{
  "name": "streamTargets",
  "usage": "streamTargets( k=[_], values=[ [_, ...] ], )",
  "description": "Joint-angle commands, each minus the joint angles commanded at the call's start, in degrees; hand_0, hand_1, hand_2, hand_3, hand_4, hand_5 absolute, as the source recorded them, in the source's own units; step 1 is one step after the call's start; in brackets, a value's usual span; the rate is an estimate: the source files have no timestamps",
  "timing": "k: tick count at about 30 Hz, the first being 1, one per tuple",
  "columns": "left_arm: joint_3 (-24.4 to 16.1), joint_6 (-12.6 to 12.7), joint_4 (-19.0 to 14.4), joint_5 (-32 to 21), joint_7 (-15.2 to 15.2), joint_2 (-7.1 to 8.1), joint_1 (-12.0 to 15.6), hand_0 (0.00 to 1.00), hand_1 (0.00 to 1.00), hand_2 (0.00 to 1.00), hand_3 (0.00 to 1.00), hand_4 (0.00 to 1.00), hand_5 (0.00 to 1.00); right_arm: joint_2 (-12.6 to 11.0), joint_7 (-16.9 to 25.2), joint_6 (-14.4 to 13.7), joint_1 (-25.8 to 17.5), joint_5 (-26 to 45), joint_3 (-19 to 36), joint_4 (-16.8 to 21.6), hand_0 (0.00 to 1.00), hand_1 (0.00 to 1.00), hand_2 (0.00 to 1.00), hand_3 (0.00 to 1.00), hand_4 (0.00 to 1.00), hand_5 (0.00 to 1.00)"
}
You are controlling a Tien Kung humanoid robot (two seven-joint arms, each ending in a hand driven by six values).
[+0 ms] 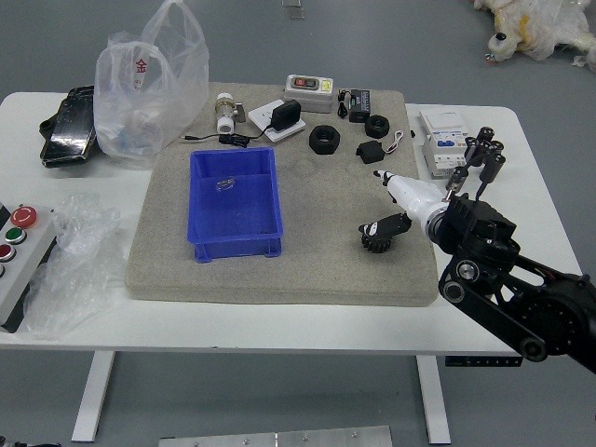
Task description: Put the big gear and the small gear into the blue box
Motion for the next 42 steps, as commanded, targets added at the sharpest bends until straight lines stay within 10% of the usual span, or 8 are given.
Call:
streamTargets(
  k=[16, 17, 22, 23, 28, 29, 42],
  values=[
    [0.0, 0.0, 0.1, 0.1, -0.1, -0.15, -0.1, 0.648, 0.595, 0.57, 0.638, 0.637, 0.286, -0.5, 0.0, 1.6, 0.6, 3.7, -3.8, -1.8, 0.466, 0.703, 0.843, 0.969, 0.872, 0.374],
    [0.1, 0.0, 0.1, 0.0, -0.1, -0.14, -0.2, 0.648, 0.595, 0.57, 0.639, 0.638, 0.287, -0.5, 0.0, 1.5, 0.6, 3.8, -3.9, -1.9, 0.439, 0.616, 0.589, 0.868, 0.718, 0.247],
    [0.1, 0.0, 0.1, 0.0, -0.1, -0.15, -0.1, 0.648, 0.595, 0.57, 0.639, 0.638, 0.287, -0.4, 0.0, 1.4, 0.5, 3.8, -4.1, -2.1, 0.439, 0.616, 0.589, 0.868, 0.718, 0.247],
    [0.1, 0.0, 0.1, 0.0, -0.1, -0.16, -0.1, 0.648, 0.595, 0.57, 0.639, 0.639, 0.287, -0.3, 0.0, 1.7, 0.5, 3.9, -4.2, -2.1, 0.401, 0.557, 0.469, 0.68, 0.609, 0.218],
    [0.1, 0.0, 0.1, -0.1, -0.2, -0.21, -0.1, 0.648, 0.595, 0.57, 0.639, 0.639, 0.287, -0.2, 0.0, 2.7, 0.6, 4.1, -4.4, -2.2, 0.401, 0.557, 0.469, 0.68, 0.609, 0.218],
    [0.1, 0.0, 0.1, -0.1, -0.3, -0.2, -0.2, 0.648, 0.595, 0.571, 0.64, 0.639, 0.287, -0.2, 0.0, 3.0, 0.6, 4.1, -4.5, -2.2, 0.368, 0.491, 0.417, 0.612, 0.465, 0.043],
    [0.1, -0.1, 0.1, 0.0, -0.4, -0.16, -0.2, 0.649, 0.595, 0.573, 0.641, 0.64, 0.286, -0.4, 0.0, 1.7, 1.8, 1.5, -4.9, -2.0, 0.35, 0.48, 0.408, 0.598, 0.48, 0.022]
  ],
)
